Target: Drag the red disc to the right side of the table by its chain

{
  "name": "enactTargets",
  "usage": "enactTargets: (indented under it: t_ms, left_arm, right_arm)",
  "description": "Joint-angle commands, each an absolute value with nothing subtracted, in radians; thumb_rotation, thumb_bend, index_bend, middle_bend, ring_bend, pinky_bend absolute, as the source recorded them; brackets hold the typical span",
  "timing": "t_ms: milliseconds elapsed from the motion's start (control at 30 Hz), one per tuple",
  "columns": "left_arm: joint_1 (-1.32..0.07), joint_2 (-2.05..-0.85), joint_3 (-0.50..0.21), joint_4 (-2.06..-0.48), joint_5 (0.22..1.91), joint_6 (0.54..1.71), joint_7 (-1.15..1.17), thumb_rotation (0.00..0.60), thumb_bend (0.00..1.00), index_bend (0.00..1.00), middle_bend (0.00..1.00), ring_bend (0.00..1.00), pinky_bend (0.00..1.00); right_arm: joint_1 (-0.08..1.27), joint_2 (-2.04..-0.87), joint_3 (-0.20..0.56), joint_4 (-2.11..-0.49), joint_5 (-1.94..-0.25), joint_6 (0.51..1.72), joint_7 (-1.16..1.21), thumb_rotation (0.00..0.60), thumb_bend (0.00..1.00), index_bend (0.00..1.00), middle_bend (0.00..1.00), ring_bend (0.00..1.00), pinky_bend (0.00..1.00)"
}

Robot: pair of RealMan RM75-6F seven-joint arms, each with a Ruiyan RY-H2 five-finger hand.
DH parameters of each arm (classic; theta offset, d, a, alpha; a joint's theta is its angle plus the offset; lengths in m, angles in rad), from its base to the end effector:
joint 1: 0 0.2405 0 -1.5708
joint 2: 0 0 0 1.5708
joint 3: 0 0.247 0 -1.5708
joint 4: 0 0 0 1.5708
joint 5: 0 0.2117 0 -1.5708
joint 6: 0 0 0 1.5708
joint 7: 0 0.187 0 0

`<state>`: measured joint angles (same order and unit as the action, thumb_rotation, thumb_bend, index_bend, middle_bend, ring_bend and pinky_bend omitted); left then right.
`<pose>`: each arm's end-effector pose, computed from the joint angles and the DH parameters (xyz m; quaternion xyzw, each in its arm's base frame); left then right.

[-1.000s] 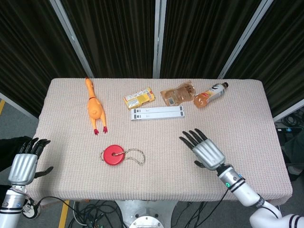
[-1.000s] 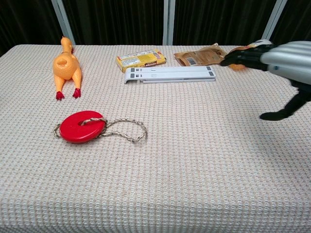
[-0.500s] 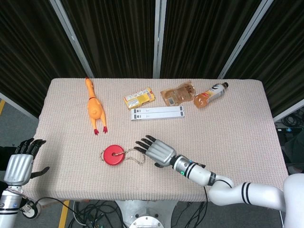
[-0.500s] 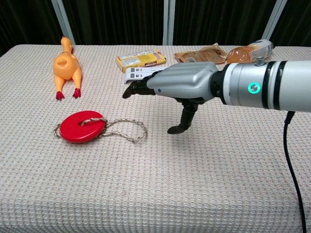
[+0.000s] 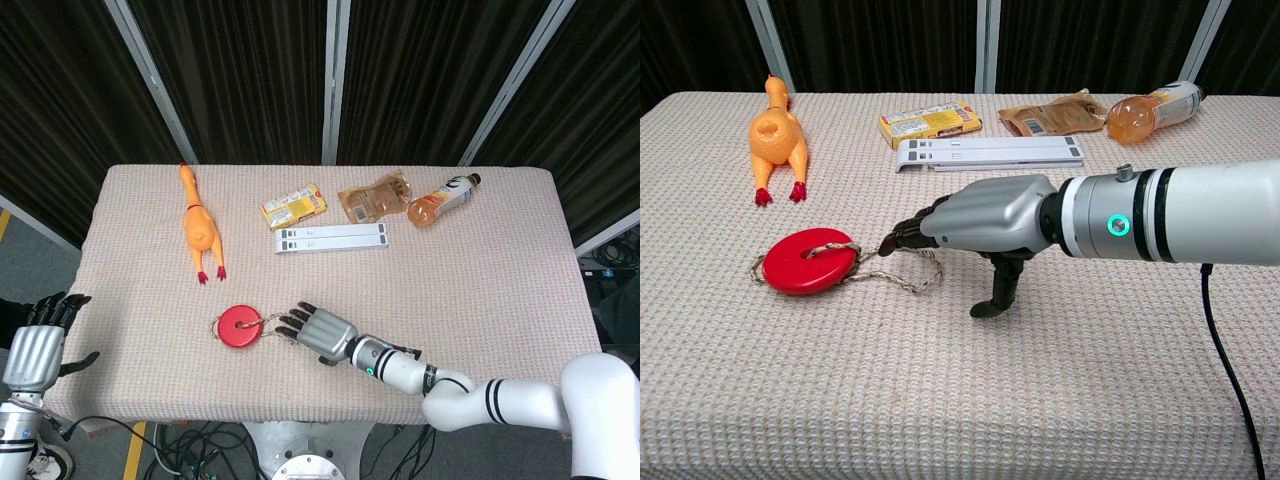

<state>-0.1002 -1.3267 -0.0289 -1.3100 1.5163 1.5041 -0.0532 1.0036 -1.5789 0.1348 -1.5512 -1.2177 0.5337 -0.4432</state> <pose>-0.3347 0.2270 0.1142 -0.6051 -0.3687 -0.3835 0.5924 -0.0360 -0.3142 -0.1184 0.9171 -0.2288 0.2638 0.1922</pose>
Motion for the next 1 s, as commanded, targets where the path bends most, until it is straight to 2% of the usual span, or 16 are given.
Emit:
enactTargets:
  t_ms: [33, 367, 767, 900, 1000]
  left_arm:
    - [-0.1, -1.328, -0.029, -1.306, 1.515, 1.501, -0.055, 0.6, 0.02, 0.19, 0.17, 0.1, 0.15]
    - [-0.095, -1.326, -0.03, -1.305, 1.508, 1.501, -0.06, 0.6, 0.02, 0.19, 0.17, 0.1, 0.15]
    - [-0.096, -1.329, -0.031, -1.302, 1.505, 1.493, -0.056, 0.6, 0.02, 0.19, 0.17, 0.1, 0.15]
    - [-0.095, -1.329, -0.031, -1.301, 1.505, 1.493, -0.054, 0.6, 0.02, 0.19, 0.17, 0.1, 0.15]
    - [-0.095, -1.329, -0.032, -1.302, 1.504, 1.492, -0.053, 0.6, 0.02, 0.19, 0.17, 0.1, 0.15]
  right_arm:
    - [1.011, -1.579, 0.123, -1.549, -1.205, 0.537, -0.444, 0.6, 0.21, 0.0, 0.07, 0.0, 0.0]
    - [1.033, -1.56, 0.089, -1.554, -1.173, 0.551, -0.435, 0.6, 0.22, 0.0, 0.22, 0.0, 0.0]
    - [1.013, -1.569, 0.061, -1.539, -1.188, 0.647, -0.444, 0.6, 0.29, 0.01, 0.51, 0.0, 0.0]
    - [1.0, -1.577, 0.058, -1.532, -1.201, 0.687, -0.446, 0.6, 0.31, 0.15, 0.57, 0.04, 0.0]
    - [0.986, -1.584, 0.06, -1.527, -1.221, 0.731, -0.447, 0.6, 0.33, 0.34, 0.63, 0.09, 0.0]
